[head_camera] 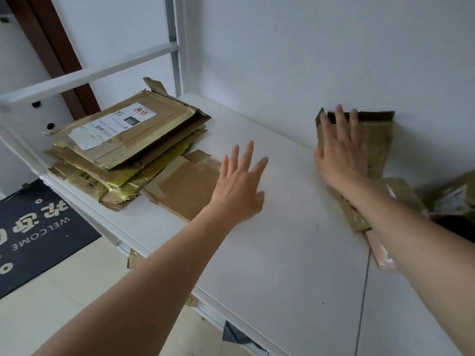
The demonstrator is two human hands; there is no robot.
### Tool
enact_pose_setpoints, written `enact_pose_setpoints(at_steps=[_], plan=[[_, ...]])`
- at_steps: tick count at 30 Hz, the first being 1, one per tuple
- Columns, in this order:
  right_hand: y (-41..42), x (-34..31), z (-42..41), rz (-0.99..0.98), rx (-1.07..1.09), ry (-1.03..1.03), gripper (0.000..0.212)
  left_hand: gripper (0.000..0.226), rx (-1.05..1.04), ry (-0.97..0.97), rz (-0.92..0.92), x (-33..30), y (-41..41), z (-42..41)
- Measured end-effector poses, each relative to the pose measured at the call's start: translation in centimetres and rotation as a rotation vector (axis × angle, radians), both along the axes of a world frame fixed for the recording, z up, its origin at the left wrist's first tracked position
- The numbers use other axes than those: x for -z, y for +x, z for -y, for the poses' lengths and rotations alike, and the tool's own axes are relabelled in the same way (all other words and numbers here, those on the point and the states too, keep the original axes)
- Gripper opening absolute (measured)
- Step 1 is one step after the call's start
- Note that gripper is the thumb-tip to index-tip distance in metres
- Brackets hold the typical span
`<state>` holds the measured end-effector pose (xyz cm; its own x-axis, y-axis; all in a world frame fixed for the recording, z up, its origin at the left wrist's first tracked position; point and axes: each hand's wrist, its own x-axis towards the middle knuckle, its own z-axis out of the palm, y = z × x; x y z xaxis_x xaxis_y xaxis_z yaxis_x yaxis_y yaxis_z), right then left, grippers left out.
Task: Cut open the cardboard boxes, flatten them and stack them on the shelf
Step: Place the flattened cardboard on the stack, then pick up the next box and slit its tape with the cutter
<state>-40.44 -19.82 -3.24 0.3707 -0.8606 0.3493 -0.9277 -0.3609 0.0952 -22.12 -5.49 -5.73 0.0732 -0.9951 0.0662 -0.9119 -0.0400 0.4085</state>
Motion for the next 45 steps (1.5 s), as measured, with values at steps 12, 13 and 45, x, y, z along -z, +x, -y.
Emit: enact_pose_setpoints(at_steps=[12,13,45], plan=[[-3.6,-1.9,1.2,-0.241,0.015,-0.128,0.032,0.078,0.018,0.064,0.065,-0.1,-2.3,0.0],[-3.3,-2.2,0.7,-0.233,-0.014,-0.154,0.029,0.078,0.011,0.072,0.061,0.0,-2.2,-0.3],[-20.9,4.7,-30.7,0.853,0.231,0.553,0.012,0.072,0.074,0.434,-0.779,-3.2,-16.3,-16.6]])
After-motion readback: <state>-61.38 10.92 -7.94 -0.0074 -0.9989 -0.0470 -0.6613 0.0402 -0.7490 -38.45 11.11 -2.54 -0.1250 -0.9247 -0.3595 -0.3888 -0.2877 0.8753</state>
